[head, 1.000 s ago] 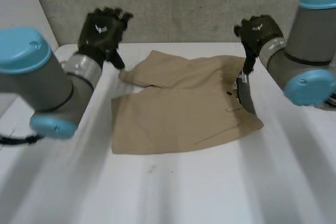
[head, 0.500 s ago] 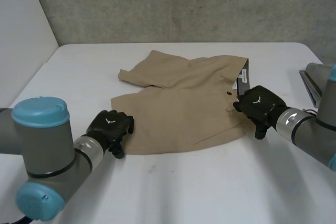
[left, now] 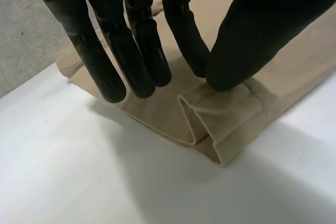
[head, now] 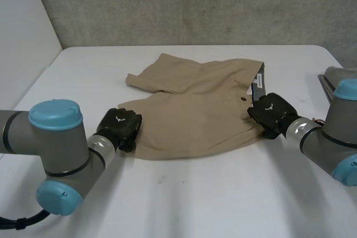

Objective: Fold the laundry.

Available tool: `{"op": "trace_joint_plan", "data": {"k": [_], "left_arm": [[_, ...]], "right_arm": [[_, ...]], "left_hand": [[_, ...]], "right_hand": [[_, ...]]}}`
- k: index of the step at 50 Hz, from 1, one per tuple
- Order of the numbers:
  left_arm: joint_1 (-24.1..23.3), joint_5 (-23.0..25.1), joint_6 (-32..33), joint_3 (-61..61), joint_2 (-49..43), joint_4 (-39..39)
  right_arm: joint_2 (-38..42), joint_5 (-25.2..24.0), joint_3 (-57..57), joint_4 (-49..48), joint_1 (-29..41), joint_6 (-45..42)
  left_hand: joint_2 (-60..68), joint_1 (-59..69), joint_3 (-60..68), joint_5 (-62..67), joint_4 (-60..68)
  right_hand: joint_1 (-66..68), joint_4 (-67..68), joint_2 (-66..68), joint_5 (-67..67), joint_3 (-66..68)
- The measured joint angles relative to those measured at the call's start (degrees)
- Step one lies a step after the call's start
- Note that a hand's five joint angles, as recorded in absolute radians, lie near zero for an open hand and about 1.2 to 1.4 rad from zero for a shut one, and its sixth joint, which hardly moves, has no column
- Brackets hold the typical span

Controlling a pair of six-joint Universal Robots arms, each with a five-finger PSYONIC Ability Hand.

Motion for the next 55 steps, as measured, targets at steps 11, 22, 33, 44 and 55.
{"op": "trace_joint_plan", "data": {"k": [11,22,33,44,55], "left_arm": [[-0.05,-0.34,3.29,1.02,-0.06,-0.26],[-0.13,-0.22,2.84,-1.22,7.86,-2.16],[-1.15,0.42,3.08,-5.12,9.00,-4.59],[-0.78,0.70,3.23,-3.81,3.80,-4.67],[0.09,0.87,3.19,-1.04,0.79,-4.39]], "right_arm": [[0.94,0.26,-1.27,0.27,-0.04,0.69],[-6.43,0.18,-2.51,12.03,-0.59,5.07],[-8.68,1.87,-3.03,18.97,-1.50,8.07],[-5.69,5.60,-3.24,14.33,-1.83,13.01],[-5.88,5.36,-2.68,14.18,-1.94,12.93]], "left_hand": [[5.90,3.50,5.96,4.77,6.02],[4.52,2.55,5.17,4.07,5.33],[-44.07,-44.19,-43.42,-44.10,-44.39],[-38.45,-36.97,-38.08,-37.49,-38.42],[-27.65,-25.99,-27.30,-27.31,-27.47]], "right_hand": [[8.31,13.59,13.11,14.56,13.21],[8.94,13.60,13.11,14.56,13.21],[8.94,13.61,13.11,14.56,13.21],[9.76,13.60,13.11,14.56,13.21],[9.76,13.61,13.11,14.56,13.21]]}}
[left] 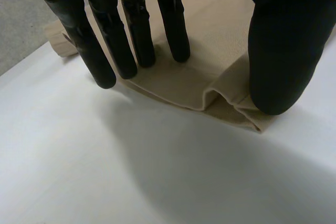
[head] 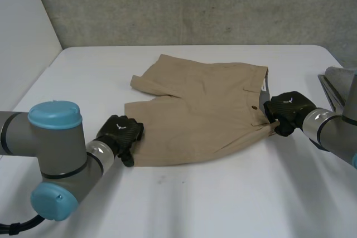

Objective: Fold the laundry.

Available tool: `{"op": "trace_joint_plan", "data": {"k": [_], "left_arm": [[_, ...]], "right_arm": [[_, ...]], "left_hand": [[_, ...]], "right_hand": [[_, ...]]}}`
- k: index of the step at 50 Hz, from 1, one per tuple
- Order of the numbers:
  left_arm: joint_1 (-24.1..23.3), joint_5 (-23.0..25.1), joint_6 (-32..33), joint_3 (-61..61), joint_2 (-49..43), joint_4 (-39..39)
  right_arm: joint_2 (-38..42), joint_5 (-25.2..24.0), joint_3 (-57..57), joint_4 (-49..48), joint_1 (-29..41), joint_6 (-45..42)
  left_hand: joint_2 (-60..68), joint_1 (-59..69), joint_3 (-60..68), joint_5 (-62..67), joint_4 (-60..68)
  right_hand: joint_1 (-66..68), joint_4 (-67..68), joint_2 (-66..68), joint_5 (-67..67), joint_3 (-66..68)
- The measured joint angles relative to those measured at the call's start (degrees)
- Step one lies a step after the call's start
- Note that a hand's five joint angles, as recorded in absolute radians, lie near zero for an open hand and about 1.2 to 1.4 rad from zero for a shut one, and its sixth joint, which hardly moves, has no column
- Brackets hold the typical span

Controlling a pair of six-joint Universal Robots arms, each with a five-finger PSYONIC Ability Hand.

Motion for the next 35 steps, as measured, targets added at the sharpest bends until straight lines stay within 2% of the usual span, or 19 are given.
{"op": "trace_joint_plan", "data": {"k": [7,9,10,12,27,31,35], "left_arm": [[-0.02,0.52,-0.03,0.37,-0.73,-0.01],[-0.05,0.64,-0.06,0.43,-0.76,-0.01],[-0.07,0.65,-0.09,0.44,-0.64,-0.02],[-0.11,0.61,-0.14,0.41,-0.28,-0.03],[-0.60,-0.16,-1.33,-3.02,10.62,-1.32],[-0.45,-0.16,-0.96,-5.03,14.18,-4.28],[0.10,0.00,0.41,-7.41,19.34,-11.02]], "right_arm": [[0.09,0.00,0.30,-0.07,0.26,-0.05],[0.11,0.03,0.35,-0.10,0.32,-0.05],[0.11,0.06,0.38,-0.11,0.33,-0.03],[0.10,0.08,0.40,-0.12,0.32,-0.01],[-2.13,0.65,2.19,2.34,-0.05,-1.06],[-5.80,0.21,4.31,5.49,-0.06,-2.89],[-11.23,-0.17,7.24,10.82,-0.10,-7.46]], "left_hand": [[12.31,11.84,12.30,10.34,11.55],[21.59,21.62,21.52,20.15,20.85],[30.40,27.56,30.25,29.04,29.99],[33.03,27.56,32.78,30.27,33.06],[33.55,27.56,33.26,30.27,33.64],[33.55,27.56,33.26,30.27,33.64],[33.55,27.56,33.26,30.27,33.64]], "right_hand": [[0.00,0.00,0.00,0.00,0.00],[0.00,0.00,0.00,0.00,0.00],[0.00,0.00,0.00,0.00,0.00],[0.00,0.00,0.00,0.00,0.00],[0.00,-0.01,0.00,0.00,0.00],[0.00,-0.01,0.00,0.00,0.00],[0.01,-0.01,0.00,0.00,0.00]]}}
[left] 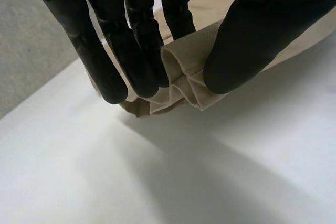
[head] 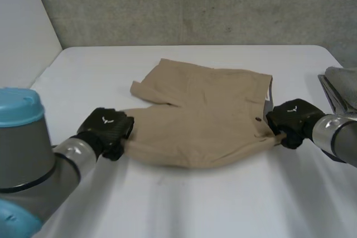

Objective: Fold the laundry.

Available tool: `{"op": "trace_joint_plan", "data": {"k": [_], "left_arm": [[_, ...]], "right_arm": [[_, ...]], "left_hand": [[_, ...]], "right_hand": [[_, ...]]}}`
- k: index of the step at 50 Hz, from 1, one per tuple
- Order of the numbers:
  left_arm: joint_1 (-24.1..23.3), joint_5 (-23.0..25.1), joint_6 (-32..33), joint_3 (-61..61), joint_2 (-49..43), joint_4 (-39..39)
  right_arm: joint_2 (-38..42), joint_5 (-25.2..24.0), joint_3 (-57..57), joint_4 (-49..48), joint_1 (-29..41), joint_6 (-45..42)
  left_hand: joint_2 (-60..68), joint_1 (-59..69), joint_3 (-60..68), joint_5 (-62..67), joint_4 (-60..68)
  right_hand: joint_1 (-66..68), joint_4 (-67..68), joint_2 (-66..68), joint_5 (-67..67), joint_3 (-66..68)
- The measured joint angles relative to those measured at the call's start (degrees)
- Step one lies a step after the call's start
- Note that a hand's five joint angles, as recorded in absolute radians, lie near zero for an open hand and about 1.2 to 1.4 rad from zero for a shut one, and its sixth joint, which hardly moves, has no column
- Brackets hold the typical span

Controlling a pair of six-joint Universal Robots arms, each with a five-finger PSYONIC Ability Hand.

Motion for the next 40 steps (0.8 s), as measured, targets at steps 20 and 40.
{"op": "trace_joint_plan", "data": {"k": [20,40], "left_arm": [[0.19,1.80,12.58,-0.56,10.61,-16.41],[-1.88,-1.77,7.63,42.74,-35.18,17.23]], "right_arm": [[-16.74,-2.89,13.46,18.04,-1.87,-19.42],[11.07,17.58,-9.69,-17.78,3.91,3.45]], "left_hand": [[0.13,0.00,0.20,0.00,0.01],[0.16,0.00,0.26,0.00,0.04]], "right_hand": [[0.43,0.00,0.00,0.00,0.00],[1.70,0.02,0.00,0.84,0.00]]}}
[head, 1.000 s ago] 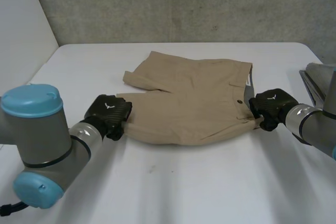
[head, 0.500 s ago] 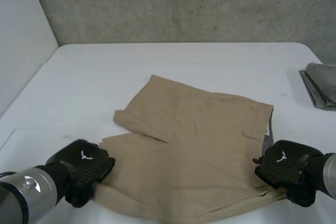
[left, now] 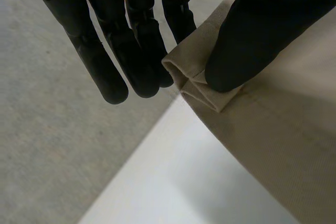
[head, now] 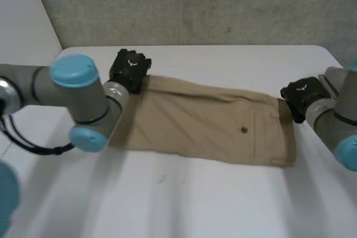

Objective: Fold the laundry.

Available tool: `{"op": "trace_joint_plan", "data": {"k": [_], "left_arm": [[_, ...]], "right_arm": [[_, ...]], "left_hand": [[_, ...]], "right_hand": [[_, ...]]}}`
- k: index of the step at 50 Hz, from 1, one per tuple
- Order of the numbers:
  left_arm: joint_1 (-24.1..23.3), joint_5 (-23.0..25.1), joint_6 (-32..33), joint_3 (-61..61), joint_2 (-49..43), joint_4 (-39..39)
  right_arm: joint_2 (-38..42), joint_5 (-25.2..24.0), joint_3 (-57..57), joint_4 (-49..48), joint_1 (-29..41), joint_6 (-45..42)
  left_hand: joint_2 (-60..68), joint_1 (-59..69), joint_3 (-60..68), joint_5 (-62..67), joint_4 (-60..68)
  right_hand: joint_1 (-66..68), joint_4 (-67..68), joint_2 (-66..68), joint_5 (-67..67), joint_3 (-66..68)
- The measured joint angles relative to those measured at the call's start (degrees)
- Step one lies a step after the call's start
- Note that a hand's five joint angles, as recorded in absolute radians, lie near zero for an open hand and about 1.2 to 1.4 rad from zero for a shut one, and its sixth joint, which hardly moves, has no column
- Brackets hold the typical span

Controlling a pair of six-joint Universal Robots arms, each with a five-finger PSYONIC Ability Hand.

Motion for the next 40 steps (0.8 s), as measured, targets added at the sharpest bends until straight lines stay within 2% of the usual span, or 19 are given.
{"op": "trace_joint_plan", "data": {"k": [7,8,9,10,11,12,13,15,17,20,23,28,29,31,35,36,37,40], "left_arm": [[-0.27,-0.69,0.05,10.47,-10.02,4.39],[-0.29,-0.63,0.03,11.59,-11.12,4.68],[-0.36,-0.54,-0.02,12.46,-12.09,5.02],[-0.46,-0.45,-0.09,12.95,-12.74,5.36],[-0.63,-0.38,-0.16,13.14,-13.21,5.89],[-0.85,-0.29,-0.23,13.04,-13.48,6.59],[-1.08,-0.24,-0.28,12.74,-13.55,7.32],[-1.45,-0.16,-0.36,11.85,-13.28,8.62],[-2.12,-0.12,-0.46,8.20,-10.80,12.32],[-2.49,-0.18,-0.50,3.76,-7.02,15.51],[-2.63,-0.36,-0.53,-1.78,-1.63,18.00],[-2.39,-0.66,-1.24,-12.75,9.11,18.72],[-2.39,-0.66,-1.24,-12.75,9.11,18.72],[-2.23,-0.68,-2.87,-19.60,15.10,17.69],[-2.20,-0.68,-3.54,-21.44,16.62,17.29],[-2.13,-0.62,-6.91,-28.14,21.74,15.42],[-2.13,-0.57,-8.38,-30.18,23.09,14.70],[-2.17,-0.41,-11.87,-34.01,25.12,13.11]], "right_arm": [[7.14,2.94,-6.18,-6.71,2.07,0.49],[8.04,3.57,-7.11,-7.50,2.25,0.54],[8.40,3.87,-7.51,-7.79,2.32,0.56],[9.48,4.88,-8.76,-8.46,2.53,0.58],[9.98,5.64,-9.40,-8.69,2.64,0.62],[10.10,5.87,-9.58,-8.74,2.66,0.64],[10.53,7.02,-10.26,-8.82,2.75,0.86],[10.61,8.20,-10.60,-8.80,2.78,1.29],[9.28,9.90,-10.09,-8.65,2.65,3.19],[5.77,9.96,-8.04,-8.43,2.47,5.87],[0.11,7.72,-4.58,-7.92,2.36,8.69],[-10.10,-0.96,3.16,-4.58,2.08,11.54],[-10.10,-0.96,3.16,-4.58,2.08,11.54],[-14.19,-6.35,8.08,-1.05,1.38,12.43],[-14.94,-7.59,9.42,-0.10,1.10,12.66],[-15.98,-9.36,11.84,1.32,0.55,13.09],[-17.08,-11.78,17.14,2.51,-0.60,13.89],[-17.15,-12.68,21.35,0.78,-1.32,14.22]], "left_hand": [[0.01,0.00,0.00,0.00,0.00],[-1.85,-1.19,-1.14,-0.92,-1.16],[-13.76,-12.81,-13.59,-11.86,-13.88],[-23.53,-23.85,-23.13,-21.51,-23.67],[-30.73,-32.12,-30.18,-28.68,-30.93],[-43.76,-44.23,-41.97,-40.54,-42.99],[-50.04,-49.31,-48.59,-46.45,-49.72],[-55.56,-52.03,-55.12,-51.53,-55.69],[-56.81,-52.04,-56.20,-52.02,-56.97],[-56.81,-52.04,-56.20,-52.02,-56.97],[-56.81,-52.03,-56.20,-52.02,-56.97],[-56.81,-52.03,-56.20,-52.02,-56.97],[-56.81,-52.03,-56.20,-52.02,-56.97],[-56.81,-52.04,-56.20,-52.02,-56.97],[-56.81,-52.03,-56.20,-52.02,-56.97],[-56.81,-52.03,-56.20,-52.02,-56.97],[-56.81,-52.04,-56.20,-52.02,-56.97],[-56.81,-52.03,-56.20,-52.02,-56.97]], "right_hand": [[0.18,0.00,0.00,0.00,0.00],[-5.06,-4.83,-5.79,-4.72,-5.87],[-13.63,-13.93,-13.99,-13.32,-13.98],[-13.63,-13.93,-13.99,-13.32,-13.98],[-29.27,-30.05,-31.82,-29.17,-30.20],[-36.01,-38.08,-40.00,-37.30,-39.38],[-41.87,-47.23,-47.81,-46.11,-47.34],[-45.02,-53.72,-53.77,-51.94,-53.86],[-45.27,-54.64,-54.89,-52.83,-55.29],[-45.27,-54.64,-54.89,-52.83,-55.29],[-45.27,-54.64,-54.89,-52.83,-55.29],[-45.27,-54.64,-54.89,-52.83,-55.29],[-45.27,-54.64,-54.89,-52.83,-55.29],[-45.27,-54.64,-54.89,-52.83,-55.29],[-45.27,-54.64,-54.89,-52.83,-55.29],[-45.27,-54.64,-54.89,-52.83,-55.29],[-44.66,-54.12,-52.78,-51.24,-52.70],[-41.47,-49.88,-49.20,-48.70,-49.38]]}}
